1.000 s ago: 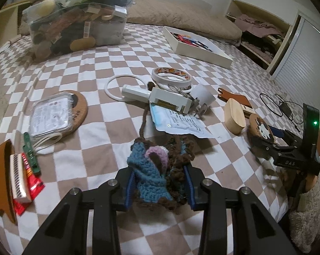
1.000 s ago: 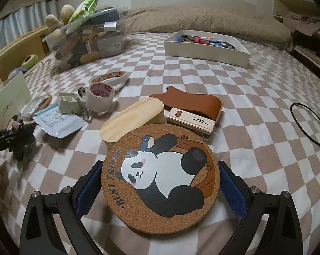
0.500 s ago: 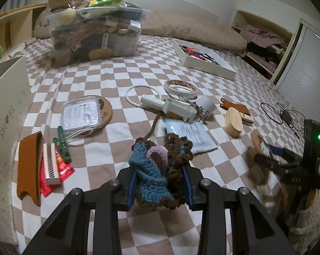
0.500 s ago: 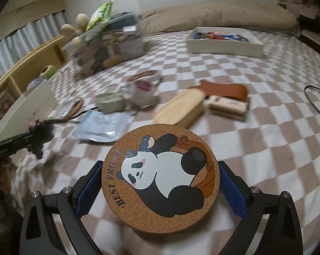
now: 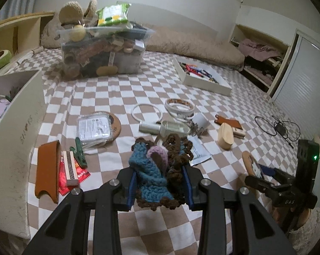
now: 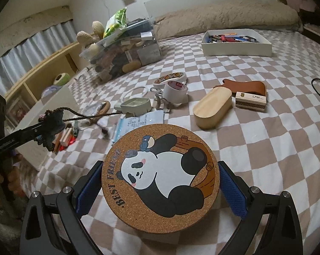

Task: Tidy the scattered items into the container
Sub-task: 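Lift and carry the pouch with the left tool while the right tool carries the coaster to the SHOES box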

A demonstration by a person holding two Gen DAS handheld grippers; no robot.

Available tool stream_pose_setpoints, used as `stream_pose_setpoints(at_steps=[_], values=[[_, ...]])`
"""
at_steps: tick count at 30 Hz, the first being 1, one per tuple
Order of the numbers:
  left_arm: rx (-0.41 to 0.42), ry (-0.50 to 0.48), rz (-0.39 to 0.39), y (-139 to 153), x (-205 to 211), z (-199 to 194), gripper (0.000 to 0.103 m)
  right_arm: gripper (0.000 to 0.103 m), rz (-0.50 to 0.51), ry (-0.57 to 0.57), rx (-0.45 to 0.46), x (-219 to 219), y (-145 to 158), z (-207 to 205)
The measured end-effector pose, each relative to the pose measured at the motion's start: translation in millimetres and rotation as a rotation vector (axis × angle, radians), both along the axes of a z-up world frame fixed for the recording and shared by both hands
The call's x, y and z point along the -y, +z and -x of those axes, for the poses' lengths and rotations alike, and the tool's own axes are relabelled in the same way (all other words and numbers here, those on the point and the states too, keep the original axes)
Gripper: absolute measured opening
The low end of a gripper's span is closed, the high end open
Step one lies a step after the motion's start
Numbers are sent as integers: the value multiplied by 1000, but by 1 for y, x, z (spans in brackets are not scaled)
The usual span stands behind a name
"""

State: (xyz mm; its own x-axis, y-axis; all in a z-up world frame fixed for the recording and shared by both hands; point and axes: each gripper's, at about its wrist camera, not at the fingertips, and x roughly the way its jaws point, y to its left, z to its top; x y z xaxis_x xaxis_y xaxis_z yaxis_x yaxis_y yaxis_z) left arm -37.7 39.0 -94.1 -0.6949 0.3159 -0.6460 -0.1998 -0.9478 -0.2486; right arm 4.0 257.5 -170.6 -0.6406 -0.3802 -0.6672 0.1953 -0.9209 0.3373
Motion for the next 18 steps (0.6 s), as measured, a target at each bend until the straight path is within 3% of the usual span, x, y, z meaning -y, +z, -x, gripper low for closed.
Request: stream_pose_setpoints(at_steps=[18], values=[[-149,7,-35,55,11,-26,35,100,82,39,-104,23,38,-19]])
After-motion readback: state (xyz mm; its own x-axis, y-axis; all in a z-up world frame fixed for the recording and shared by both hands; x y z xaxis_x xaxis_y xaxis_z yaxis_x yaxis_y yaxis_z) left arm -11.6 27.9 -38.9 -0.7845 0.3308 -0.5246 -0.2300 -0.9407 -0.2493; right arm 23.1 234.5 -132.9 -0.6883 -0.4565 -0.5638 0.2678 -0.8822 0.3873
